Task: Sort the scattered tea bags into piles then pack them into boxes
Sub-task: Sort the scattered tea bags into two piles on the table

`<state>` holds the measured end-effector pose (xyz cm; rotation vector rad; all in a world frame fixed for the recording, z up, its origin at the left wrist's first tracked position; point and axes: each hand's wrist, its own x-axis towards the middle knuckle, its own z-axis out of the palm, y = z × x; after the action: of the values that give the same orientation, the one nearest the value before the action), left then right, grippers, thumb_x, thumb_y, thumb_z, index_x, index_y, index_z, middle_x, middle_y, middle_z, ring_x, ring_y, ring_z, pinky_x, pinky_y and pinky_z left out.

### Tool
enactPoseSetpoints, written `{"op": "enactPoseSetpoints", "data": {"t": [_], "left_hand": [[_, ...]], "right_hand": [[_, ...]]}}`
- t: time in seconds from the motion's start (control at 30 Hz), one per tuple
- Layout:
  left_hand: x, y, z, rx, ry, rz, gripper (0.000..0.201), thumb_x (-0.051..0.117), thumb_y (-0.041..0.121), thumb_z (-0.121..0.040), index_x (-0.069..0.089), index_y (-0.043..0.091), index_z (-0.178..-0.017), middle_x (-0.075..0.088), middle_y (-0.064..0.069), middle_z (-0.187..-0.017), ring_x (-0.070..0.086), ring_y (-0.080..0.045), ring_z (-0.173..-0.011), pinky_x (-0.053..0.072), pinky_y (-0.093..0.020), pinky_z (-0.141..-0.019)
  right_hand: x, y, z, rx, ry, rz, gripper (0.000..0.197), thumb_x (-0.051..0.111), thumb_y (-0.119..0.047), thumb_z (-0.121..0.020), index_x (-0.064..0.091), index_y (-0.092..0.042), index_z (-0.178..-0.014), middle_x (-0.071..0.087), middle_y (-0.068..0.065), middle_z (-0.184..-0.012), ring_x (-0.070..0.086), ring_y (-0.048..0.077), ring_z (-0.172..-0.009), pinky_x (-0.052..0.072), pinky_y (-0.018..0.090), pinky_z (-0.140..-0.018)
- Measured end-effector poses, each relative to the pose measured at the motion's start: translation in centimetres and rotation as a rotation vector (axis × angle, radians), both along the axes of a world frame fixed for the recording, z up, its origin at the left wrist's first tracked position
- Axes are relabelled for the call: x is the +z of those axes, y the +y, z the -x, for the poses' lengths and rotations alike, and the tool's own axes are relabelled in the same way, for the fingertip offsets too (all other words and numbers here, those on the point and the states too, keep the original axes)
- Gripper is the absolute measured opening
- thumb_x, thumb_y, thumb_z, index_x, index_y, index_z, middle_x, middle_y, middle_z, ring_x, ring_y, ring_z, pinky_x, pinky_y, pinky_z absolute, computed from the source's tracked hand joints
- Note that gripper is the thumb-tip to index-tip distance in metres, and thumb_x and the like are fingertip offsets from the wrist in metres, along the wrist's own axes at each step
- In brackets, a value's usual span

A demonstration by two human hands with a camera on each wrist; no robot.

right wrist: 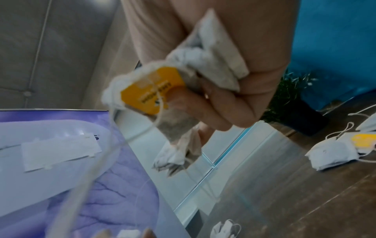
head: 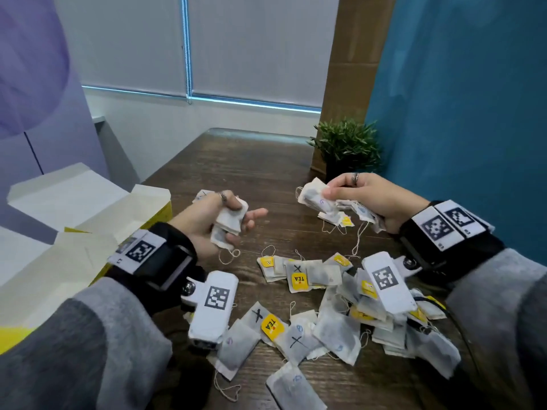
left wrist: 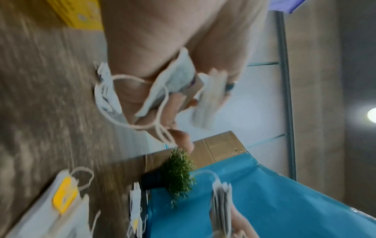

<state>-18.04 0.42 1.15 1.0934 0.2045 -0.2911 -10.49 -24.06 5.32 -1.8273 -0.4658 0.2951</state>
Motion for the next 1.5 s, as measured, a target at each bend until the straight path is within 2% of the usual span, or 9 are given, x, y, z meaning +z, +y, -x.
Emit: {"op": "enactPoseSetpoints", "data": {"t": [0.17, 0.3, 0.37, 0.5, 0.67, 0.9, 1.03, 1.2, 1.5], "left_hand": [[-0.7, -2.5, 0.6, -0.023, 0.055, 0.218, 0.021, 0.046, 0.032, -0.085, 0.057, 0.014, -0.088, 0.057, -0.003, -0.063, 0.053, -0.014, -0.050, 0.038, -0.017, -0.046], [-1.3, -3.2, 1.3, -0.283, -0.102, 0.455, 0.071, 0.053, 0.071, -0.071, 0.063, 0.021, -0.122, 0.061, -0.010, -0.113, 0.059, -0.017, -0.089, 0.047, -0.023, -0.066], [-1.7, -3.3, 1.4, -0.234, -0.127, 0.427, 0.060, 0.060, 0.055, -0.077, 0.058, 0.023, -0.127, 0.056, -0.010, -0.123, 0.054, -0.016, -0.098, 0.045, -0.020, -0.067], [-2.0, -3.3, 1.5, -0.017, -0.021, 0.387, 0.024, 0.043, 0.019, -0.094, 0.058, 0.014, -0.113, 0.061, -0.005, -0.074, 0.049, -0.008, -0.048, 0.034, -0.011, -0.040], [-2.0, -2.7, 2.4, 0.128, -0.216, 0.063, 0.047, 0.032, -0.010, -0.087, 0.053, 0.021, -0.115, 0.063, -0.012, -0.105, 0.070, -0.024, -0.069, 0.046, -0.023, -0.047], [-0.4, -3.8, 3.9, -0.088, -0.472, -0.293, 0.047, 0.046, -0.010, -0.071, 0.063, 0.019, -0.103, 0.063, -0.012, -0.107, 0.062, -0.015, -0.064, 0.049, -0.025, -0.056], [0.8, -4.0, 3.7, -0.184, -0.529, -0.542, 0.049, 0.045, 0.000, -0.071, 0.069, 0.030, -0.101, 0.049, -0.015, -0.078, 0.043, -0.028, -0.069, 0.036, -0.023, -0.051], [0.7, -3.8, 3.1, -0.296, -0.471, -0.546, 0.044, 0.034, -0.017, -0.089, 0.057, 0.008, -0.118, 0.052, 0.009, -0.043, 0.047, 0.001, -0.035, 0.035, -0.007, -0.038], [0.4, -3.1, 1.9, 0.159, -0.428, -0.101, 0.051, 0.032, -0.010, -0.087, 0.052, 0.010, -0.129, 0.060, -0.007, -0.066, 0.058, -0.007, -0.049, 0.042, -0.022, -0.050]], "right_hand": [[0.2, 3.4, 1.9, 0.176, 0.029, -0.046, 0.007, 0.066, -0.006, -0.080, 0.061, -0.010, -0.079, 0.067, -0.001, -0.064, 0.061, 0.005, -0.052, 0.050, 0.015, -0.051], [-1.1, 6.4, 3.1, 0.257, 0.024, 0.079, 0.011, 0.073, -0.012, -0.075, 0.064, -0.013, -0.081, 0.067, 0.005, -0.078, 0.062, 0.013, -0.064, 0.051, 0.024, -0.066], [-1.8, 7.3, 3.4, 0.249, -0.002, 0.116, 0.016, 0.075, -0.015, -0.075, 0.064, -0.014, -0.087, 0.068, 0.005, -0.083, 0.064, 0.016, -0.070, 0.053, 0.029, -0.072], [-2.5, 7.3, 3.0, 0.169, -0.040, 0.109, 0.024, 0.075, -0.020, -0.076, 0.060, -0.014, -0.094, 0.066, 0.006, -0.090, 0.063, 0.015, -0.077, 0.054, 0.031, -0.076], [-2.8, 6.4, 2.2, -0.057, -0.040, -0.080, 0.018, 0.069, -0.018, -0.082, 0.056, -0.009, -0.090, 0.056, 0.002, -0.073, 0.055, 0.007, -0.056, 0.047, 0.017, -0.051], [-2.8, 7.3, 1.5, -0.182, -0.164, -0.136, 0.015, 0.069, -0.014, -0.082, 0.054, -0.014, -0.084, 0.049, -0.003, -0.067, 0.049, 0.006, -0.054, 0.045, 0.018, -0.050], [-3.0, 7.7, 1.6, -0.076, 0.009, -0.205, 0.010, 0.063, -0.011, -0.087, 0.053, -0.011, -0.084, 0.053, 0.001, -0.068, 0.052, 0.010, -0.056, 0.047, 0.018, -0.048], [-2.8, 7.6, 2.0, -0.021, 0.361, -0.253, 0.018, 0.046, -0.024, -0.097, 0.055, -0.014, -0.086, 0.051, 0.004, -0.066, 0.048, 0.015, -0.060, 0.046, 0.026, -0.055], [-1.8, 5.3, 3.0, -0.043, 0.455, -0.348, 0.047, 0.042, -0.062, -0.086, 0.054, -0.020, -0.102, 0.053, 0.005, -0.105, 0.056, 0.021, -0.090, 0.052, 0.037, -0.072]]}}
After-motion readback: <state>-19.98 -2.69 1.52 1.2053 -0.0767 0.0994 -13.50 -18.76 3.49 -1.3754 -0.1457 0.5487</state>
